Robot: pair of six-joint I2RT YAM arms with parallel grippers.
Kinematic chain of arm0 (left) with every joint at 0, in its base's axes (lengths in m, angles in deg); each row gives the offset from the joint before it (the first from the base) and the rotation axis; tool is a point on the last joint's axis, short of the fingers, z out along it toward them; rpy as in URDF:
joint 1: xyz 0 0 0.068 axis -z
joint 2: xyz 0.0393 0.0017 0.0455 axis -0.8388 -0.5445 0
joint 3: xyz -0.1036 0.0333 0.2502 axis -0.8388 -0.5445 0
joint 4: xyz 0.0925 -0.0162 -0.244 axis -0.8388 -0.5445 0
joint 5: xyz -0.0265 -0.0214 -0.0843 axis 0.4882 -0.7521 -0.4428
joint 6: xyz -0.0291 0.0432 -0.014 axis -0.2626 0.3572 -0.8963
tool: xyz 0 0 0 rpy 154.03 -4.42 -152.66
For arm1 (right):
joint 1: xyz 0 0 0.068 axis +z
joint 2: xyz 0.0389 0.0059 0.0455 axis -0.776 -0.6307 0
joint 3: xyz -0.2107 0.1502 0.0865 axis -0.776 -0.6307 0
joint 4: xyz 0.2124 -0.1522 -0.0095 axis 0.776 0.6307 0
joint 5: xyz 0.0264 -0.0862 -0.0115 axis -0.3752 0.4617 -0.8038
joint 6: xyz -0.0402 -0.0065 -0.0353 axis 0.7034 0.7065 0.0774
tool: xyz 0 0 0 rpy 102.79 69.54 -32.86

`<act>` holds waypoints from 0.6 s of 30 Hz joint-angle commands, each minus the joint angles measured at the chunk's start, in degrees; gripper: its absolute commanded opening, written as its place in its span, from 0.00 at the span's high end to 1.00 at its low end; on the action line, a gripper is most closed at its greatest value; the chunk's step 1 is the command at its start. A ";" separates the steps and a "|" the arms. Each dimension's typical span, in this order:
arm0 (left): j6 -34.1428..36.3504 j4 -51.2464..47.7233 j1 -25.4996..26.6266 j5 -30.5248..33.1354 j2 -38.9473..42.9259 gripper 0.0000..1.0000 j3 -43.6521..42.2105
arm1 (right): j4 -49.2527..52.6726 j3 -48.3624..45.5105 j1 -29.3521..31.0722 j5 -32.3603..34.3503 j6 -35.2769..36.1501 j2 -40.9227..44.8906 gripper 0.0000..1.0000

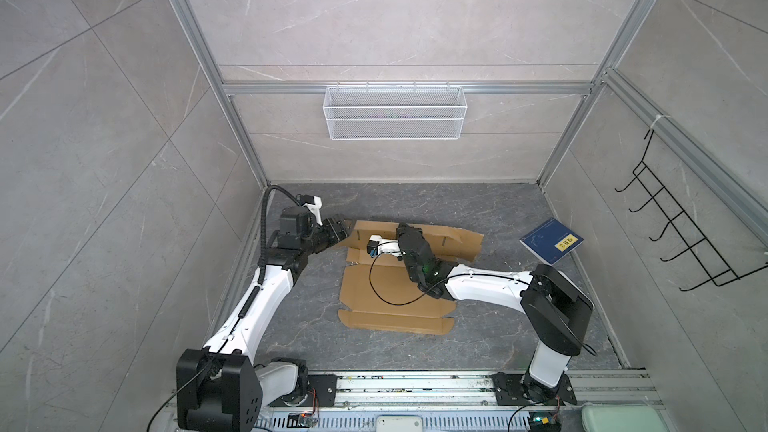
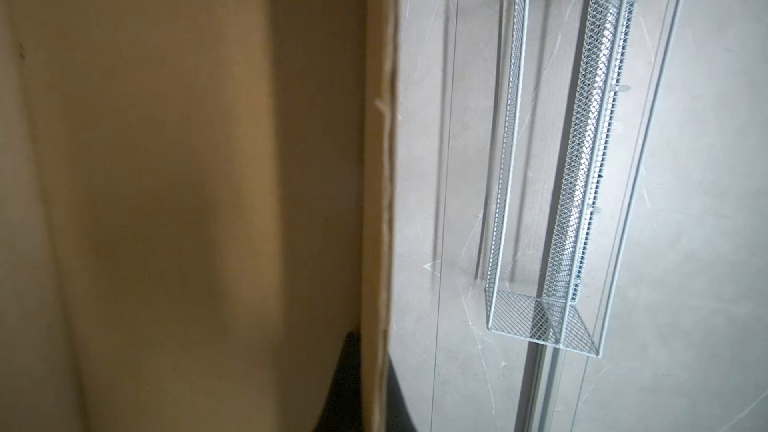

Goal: Fold the paper box
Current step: 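Release the flap with left gripper and draw it back while right gripper holds the wall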

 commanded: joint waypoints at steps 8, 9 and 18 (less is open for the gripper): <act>-2.31 4.70 -8.67 -1.96 6.84 0.28 -11.96 | -1.06 -0.19 -0.32 -1.29 0.62 -0.57 1.00; -3.34 5.54 -9.13 -1.24 6.74 0.32 -13.62 | -0.92 -0.21 -0.47 -1.38 0.45 -0.51 1.00; -9.77 19.30 -7.39 0.07 -1.96 0.44 -22.28 | 0.65 0.41 -0.83 -2.38 -0.70 -0.32 1.00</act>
